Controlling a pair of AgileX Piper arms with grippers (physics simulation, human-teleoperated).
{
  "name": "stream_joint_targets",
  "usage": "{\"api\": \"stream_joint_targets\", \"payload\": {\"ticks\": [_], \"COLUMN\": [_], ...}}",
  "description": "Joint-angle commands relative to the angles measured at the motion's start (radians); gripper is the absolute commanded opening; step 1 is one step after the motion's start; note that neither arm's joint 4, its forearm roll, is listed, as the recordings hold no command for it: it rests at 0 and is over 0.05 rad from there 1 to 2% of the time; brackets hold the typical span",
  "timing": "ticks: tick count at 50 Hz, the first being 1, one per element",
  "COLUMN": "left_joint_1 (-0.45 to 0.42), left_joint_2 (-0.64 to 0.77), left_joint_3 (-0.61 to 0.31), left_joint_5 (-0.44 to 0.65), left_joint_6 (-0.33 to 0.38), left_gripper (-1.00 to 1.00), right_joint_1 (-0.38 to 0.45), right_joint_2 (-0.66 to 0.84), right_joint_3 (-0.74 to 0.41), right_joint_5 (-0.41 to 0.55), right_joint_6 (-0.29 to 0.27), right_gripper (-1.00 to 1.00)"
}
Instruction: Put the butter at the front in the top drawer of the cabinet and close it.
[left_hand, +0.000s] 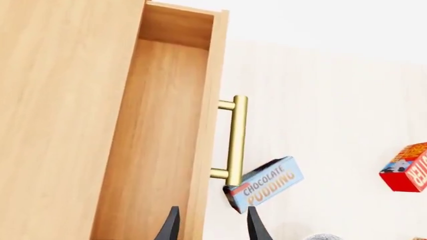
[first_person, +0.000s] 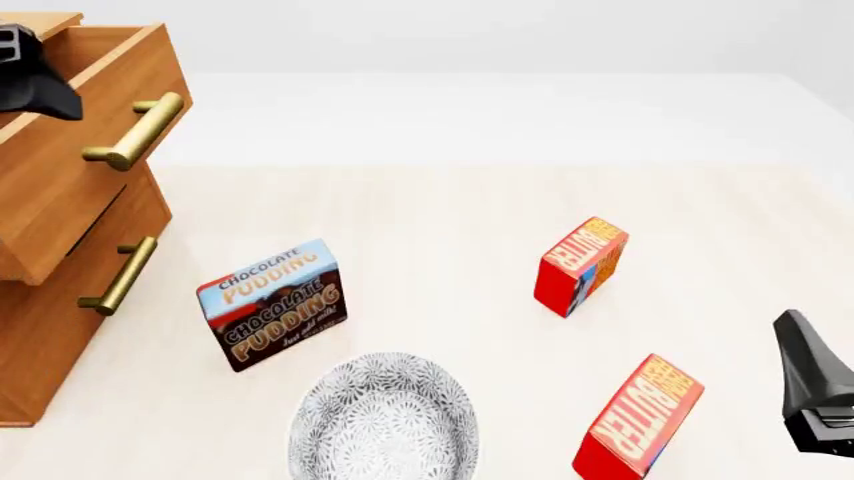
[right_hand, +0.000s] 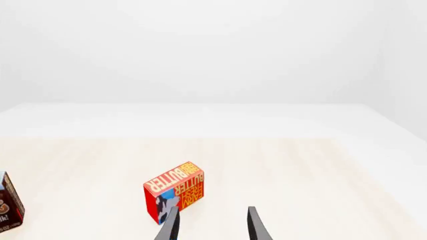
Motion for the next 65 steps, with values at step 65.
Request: {"api": "stream_joint_targets", "payload": {"ticks": [65], "left_joint_1": [-0.204], "left_joint_2": [0.074], "left_joint_3": [0.058], "left_joint_5": [-0.097], "left_joint_6": [-0.1], "left_gripper": [1.0], "right_joint_1": [0.0], "right_joint_2": [-0.001], "right_joint_3": [0.0], "right_joint_5": [0.0], "right_joint_6": [0.0], "right_gripper": [1.0]}}
